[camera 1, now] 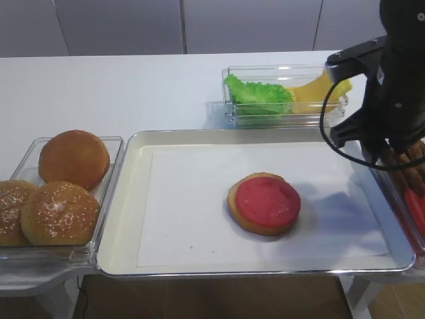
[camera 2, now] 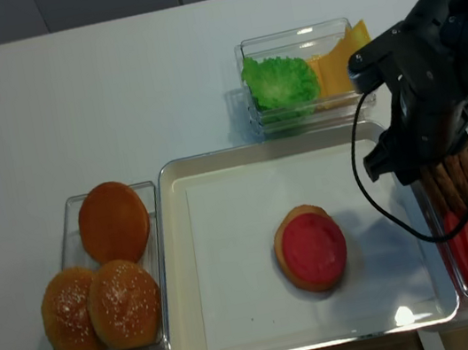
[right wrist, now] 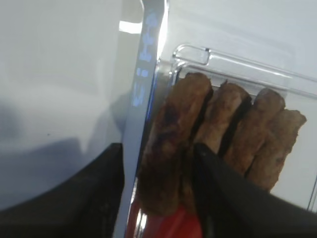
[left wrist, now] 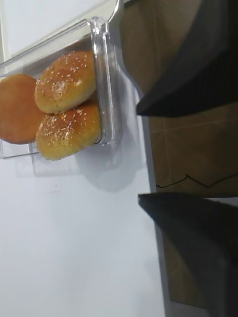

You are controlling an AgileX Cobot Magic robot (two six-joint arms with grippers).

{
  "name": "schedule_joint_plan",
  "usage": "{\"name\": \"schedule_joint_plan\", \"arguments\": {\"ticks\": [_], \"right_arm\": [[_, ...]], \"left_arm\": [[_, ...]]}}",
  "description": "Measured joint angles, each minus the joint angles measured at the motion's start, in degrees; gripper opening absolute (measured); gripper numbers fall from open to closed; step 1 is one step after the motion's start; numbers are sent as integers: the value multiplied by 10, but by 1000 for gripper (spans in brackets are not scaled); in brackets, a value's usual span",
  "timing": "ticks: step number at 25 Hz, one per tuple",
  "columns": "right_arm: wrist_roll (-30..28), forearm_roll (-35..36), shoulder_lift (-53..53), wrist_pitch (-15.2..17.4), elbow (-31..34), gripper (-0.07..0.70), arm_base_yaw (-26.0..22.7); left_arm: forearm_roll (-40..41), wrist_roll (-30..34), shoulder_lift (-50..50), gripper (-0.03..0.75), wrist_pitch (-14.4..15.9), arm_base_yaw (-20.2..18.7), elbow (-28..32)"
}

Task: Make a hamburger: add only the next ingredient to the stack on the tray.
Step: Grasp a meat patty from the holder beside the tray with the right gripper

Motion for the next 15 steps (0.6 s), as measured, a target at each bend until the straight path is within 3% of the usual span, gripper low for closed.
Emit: {"name": "schedule_joint_plan", "arguments": {"ticks": [7, 15], "right_arm": [[0, -1, 2, 6, 0, 141, 0], [0, -1, -1, 11, -1, 132, 0]], "left_arm": [[0, 0, 0, 369, 0, 0, 0], [0, 0, 0, 369, 0, 0, 0]]}}
